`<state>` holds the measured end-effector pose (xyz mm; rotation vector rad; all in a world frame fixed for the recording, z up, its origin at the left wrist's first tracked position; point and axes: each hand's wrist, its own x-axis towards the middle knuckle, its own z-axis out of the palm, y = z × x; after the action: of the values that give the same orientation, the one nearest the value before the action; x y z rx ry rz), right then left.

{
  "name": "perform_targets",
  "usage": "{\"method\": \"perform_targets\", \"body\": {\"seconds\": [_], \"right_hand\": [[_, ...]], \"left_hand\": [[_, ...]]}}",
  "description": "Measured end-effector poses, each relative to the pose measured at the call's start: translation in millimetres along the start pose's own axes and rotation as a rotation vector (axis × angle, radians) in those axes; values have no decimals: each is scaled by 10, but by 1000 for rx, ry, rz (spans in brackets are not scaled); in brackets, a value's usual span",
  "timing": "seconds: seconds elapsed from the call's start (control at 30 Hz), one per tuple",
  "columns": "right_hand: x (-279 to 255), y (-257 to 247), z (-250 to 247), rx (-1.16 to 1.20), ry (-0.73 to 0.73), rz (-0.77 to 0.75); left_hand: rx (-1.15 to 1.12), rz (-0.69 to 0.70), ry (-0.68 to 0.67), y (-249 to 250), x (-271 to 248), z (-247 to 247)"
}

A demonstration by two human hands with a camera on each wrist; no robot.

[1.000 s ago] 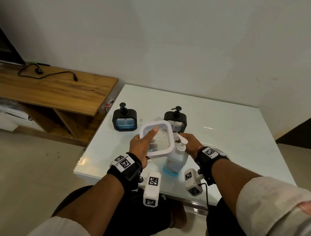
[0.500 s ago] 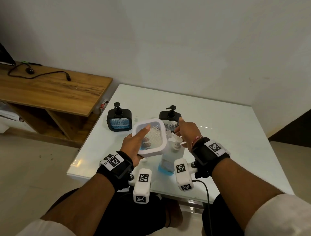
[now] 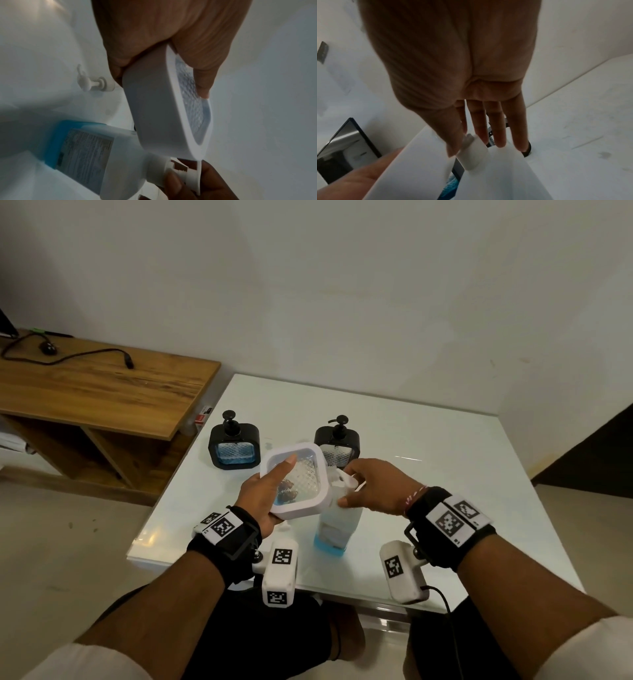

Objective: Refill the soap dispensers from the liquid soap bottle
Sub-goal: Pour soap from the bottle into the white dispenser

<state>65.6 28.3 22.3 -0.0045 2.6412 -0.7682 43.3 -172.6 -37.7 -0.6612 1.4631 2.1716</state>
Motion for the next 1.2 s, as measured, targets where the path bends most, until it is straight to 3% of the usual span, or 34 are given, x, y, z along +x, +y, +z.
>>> {"method": "perform_targets", "body": {"seconds": [0.2, 0.67, 1.13, 1.2], "right_hand": [[-14, 5, 75, -89, 82, -78], [-49, -73, 94, -160, 64, -43], [-40, -28, 45, 7, 71, -63], [-49, -36, 1, 138, 85, -27]], "left_hand": [[-18, -38, -5, -10, -16, -40], [-65, -68, -26, 5, -7, -53], [-40, -75, -25, -23, -69, -61], [-19, -74, -23, -34, -84, -59]]}}
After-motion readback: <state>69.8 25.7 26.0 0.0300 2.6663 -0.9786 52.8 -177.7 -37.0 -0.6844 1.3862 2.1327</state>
